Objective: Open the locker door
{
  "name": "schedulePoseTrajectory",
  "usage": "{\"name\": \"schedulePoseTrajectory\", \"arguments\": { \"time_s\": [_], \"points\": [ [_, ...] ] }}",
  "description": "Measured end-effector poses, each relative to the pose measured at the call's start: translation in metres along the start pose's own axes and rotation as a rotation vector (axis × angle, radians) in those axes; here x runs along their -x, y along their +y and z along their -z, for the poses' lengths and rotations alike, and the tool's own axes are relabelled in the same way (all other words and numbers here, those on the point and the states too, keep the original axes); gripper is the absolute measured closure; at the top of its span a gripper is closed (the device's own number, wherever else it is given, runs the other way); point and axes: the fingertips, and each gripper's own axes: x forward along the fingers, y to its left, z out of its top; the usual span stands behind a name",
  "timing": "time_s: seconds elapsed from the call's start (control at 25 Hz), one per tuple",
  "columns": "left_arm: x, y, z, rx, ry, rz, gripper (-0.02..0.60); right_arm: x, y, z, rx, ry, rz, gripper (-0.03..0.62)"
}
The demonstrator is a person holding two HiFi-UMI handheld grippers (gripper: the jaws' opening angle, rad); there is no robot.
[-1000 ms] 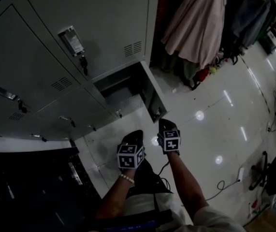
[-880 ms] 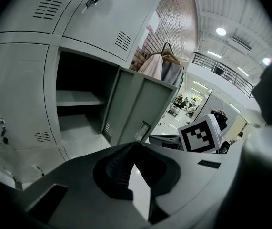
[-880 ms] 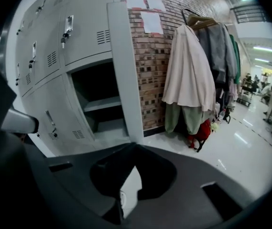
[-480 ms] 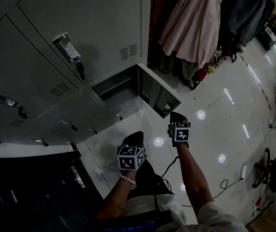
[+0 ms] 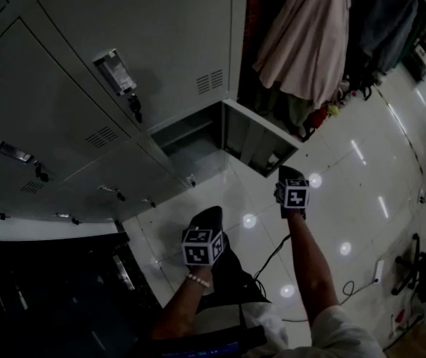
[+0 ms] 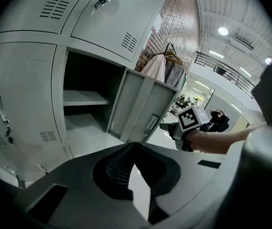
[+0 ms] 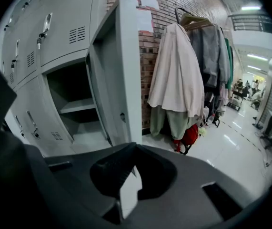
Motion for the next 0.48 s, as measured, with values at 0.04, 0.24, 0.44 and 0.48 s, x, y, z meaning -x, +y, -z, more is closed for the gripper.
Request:
{"name": "schedulePoseTrajectory", "arguments": {
  "time_s": [0.04,0.24,0.44,0.48],
  "points": [
    [0.001,0.002,0.000,0.002,-0.002,-0.003,0.583,-0.001,-0.002,-0.002,0.004,-0.001,0.003,0.589],
    [0.002,0.007,0.004,0.005,0.005,-0.007,0.583,0.000,-0.003,-0.015,0.014,-0.017,0.009,0.589],
    [0.006,0.010,0.006,0.015,0.006,-0.011,0.583,0.000,0.003,0.000,0.009,0.007,0.000,0.588],
    [0.007,0.010,0.005,0.015,0.002,-0.010,0.583,0.001,0.005,0.002,0.011,0.008,-0.001,0.588]
  ]
}}
